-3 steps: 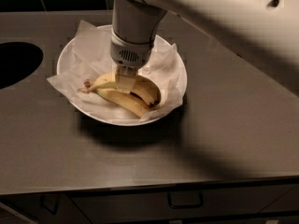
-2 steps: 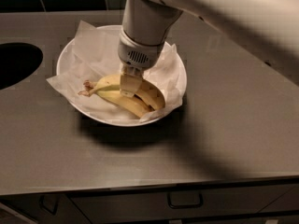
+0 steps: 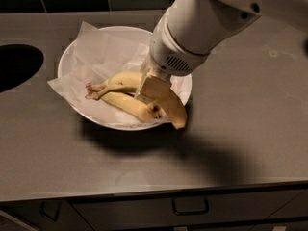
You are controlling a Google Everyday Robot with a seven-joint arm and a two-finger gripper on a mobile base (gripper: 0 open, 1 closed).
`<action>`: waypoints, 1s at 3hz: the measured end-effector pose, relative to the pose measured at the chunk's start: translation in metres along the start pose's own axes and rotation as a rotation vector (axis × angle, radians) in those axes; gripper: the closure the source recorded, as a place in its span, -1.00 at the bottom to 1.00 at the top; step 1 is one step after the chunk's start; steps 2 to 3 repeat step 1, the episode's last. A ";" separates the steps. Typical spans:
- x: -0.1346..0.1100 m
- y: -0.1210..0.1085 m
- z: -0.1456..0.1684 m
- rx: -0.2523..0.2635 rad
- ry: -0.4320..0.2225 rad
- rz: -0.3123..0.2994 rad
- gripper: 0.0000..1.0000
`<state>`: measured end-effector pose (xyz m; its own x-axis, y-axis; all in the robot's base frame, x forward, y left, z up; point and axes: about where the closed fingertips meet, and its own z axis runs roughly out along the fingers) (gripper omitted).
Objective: Pick banana from white bowl
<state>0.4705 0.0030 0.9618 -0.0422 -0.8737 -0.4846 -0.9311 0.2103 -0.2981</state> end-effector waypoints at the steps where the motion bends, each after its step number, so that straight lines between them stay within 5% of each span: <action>1: -0.005 -0.003 -0.009 0.030 -0.021 -0.003 1.00; 3: -0.005 -0.003 -0.009 0.030 -0.021 -0.003 1.00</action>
Offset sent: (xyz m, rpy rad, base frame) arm 0.0000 0.0000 0.0000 0.0000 0.0000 0.0000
